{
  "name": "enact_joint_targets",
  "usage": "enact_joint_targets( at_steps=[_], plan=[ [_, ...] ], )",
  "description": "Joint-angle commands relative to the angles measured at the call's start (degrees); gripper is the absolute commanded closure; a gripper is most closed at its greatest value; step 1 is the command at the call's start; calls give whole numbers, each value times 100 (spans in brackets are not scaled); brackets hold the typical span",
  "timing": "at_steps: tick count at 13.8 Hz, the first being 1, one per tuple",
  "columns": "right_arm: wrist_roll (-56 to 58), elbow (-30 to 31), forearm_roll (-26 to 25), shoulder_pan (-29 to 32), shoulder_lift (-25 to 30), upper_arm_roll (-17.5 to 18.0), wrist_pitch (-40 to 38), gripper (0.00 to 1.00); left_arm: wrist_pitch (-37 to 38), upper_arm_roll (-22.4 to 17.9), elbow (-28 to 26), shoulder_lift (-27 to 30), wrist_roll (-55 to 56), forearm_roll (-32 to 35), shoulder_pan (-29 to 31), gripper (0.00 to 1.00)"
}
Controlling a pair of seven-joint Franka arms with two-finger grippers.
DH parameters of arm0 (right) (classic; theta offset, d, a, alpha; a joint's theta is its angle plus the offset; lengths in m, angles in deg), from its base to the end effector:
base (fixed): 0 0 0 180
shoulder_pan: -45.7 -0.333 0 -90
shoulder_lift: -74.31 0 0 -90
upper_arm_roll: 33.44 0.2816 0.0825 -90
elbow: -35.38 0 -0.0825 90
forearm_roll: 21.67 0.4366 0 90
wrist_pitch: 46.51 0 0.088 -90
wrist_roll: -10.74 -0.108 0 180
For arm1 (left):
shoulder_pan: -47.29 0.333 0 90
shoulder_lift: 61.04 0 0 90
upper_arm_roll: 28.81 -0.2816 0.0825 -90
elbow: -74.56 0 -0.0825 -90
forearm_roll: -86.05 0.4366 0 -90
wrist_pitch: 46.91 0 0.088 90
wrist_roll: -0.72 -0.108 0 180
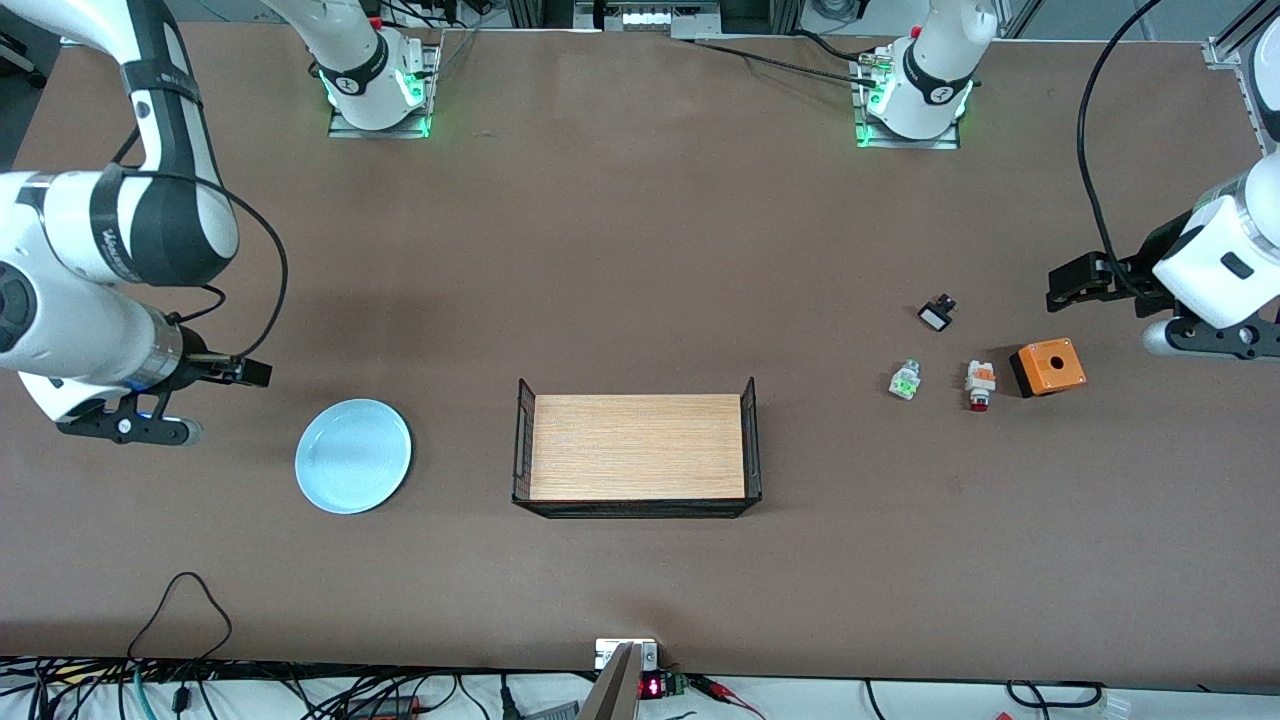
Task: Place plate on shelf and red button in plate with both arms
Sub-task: 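Reach the right gripper to the blue plate while the left gripper reaches the red button, then grasp the plate rim with the right gripper while the left gripper grasps the button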
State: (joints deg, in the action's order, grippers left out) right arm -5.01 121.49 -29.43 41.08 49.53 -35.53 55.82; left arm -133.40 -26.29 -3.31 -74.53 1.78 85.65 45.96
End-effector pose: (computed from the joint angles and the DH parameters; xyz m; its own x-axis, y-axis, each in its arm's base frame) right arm 0.7012 0.0220 0.3567 0.9746 -0.1968 -0.1068 -0.1761 -0.9683 0.1769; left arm 0.6615 -0.0423 0.5448 0.9952 -0.0485 -0.0850 -0.0474 -0.9988 0.0157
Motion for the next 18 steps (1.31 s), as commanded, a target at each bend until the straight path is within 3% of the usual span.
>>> enact_joint_targets(
  at_steps=[1,7,12,18],
  plan=[
    [-953,-86,29,32,-263,42,129,0,-235,12,-167,-4,-114,-12,-7,0],
    [-1255,-86,72,14,-642,59,656,0,-676,21,-677,5,-106,-12,-16,0],
    [-1229,-77,73,6,-1133,86,1622,0,-921,12,-957,40,-114,14,10,0],
    [-887,-77,29,155,-1802,77,2422,0,-2185,-6,-2274,31,-402,14,309,0]
  ],
)
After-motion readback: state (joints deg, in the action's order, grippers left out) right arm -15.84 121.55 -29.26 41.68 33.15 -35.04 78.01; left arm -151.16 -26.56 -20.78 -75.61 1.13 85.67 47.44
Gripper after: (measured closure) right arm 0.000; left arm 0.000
